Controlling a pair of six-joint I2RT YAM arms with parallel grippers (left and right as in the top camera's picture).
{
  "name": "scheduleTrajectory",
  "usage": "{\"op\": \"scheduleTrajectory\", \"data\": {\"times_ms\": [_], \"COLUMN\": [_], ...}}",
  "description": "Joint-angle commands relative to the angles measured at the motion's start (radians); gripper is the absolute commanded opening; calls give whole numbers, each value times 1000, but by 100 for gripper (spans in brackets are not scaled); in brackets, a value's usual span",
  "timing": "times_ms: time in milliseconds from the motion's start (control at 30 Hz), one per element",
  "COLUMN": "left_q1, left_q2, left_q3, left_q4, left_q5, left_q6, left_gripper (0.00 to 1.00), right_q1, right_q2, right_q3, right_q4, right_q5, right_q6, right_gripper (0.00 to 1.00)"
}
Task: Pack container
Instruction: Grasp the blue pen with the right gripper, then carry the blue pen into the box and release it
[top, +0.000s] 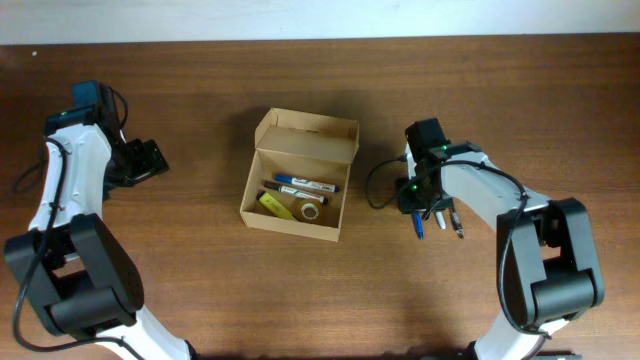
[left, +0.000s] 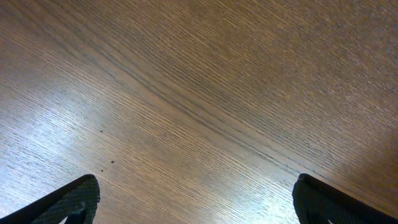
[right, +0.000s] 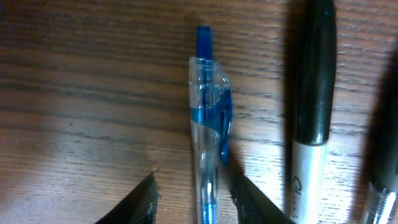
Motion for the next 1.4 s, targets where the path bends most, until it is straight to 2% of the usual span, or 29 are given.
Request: {"op": "scheduleTrajectory", "data": {"times_ms": [0, 33, 67, 200, 333, 433, 600, 667, 733, 867, 1033, 1367], "left_q1": [2, 2, 2, 2, 2, 2, 2, 2, 2, 2, 2, 2], "left_q2": [-2, -2, -2, -2, -2, -2, -2, -2, -2, -2, -2, -2], "left_q3": [-3, -3, -3, -3, -3, -3, -3, -3, -3, -3, -3, -3], "left_q4": [-1, -1, -1, -1, -1, -1, -1, -1, -1, -1, -1, -1], "left_q5": [7, 7, 7, 7, 6, 7, 7, 7, 7, 7, 7, 7], "left_q6": [12, 12, 12, 12, 12, 12, 12, 12, 12, 12, 12, 12], "left_gripper": [100, 100, 100, 100, 100, 100, 100, 100, 100, 100, 100, 100], "right_q1": [10, 10, 10, 10, 9, 10, 45, 88, 145, 272, 413, 467], "right_q2": [1, 1, 1, -6, -59, -120, -169, -169, -169, -165, -76, 241], "right_q3": [-59, -64, -71, -55, 43, 198, 581, 739, 826, 857, 857, 857], "right_q4": [37, 44, 51, 43, -29, -125, -318, -375, -396, -394, -422, -418], "right_q5": [13, 13, 13, 7, -27, -54, -122, -167, -179, -179, -141, -111], "right_q6": [55, 55, 62, 68, 13, -44, -174, -260, -360, -558, -744, -797], "right_gripper": [29, 12, 4, 4, 4, 4, 4, 4, 4, 4, 4, 4]}}
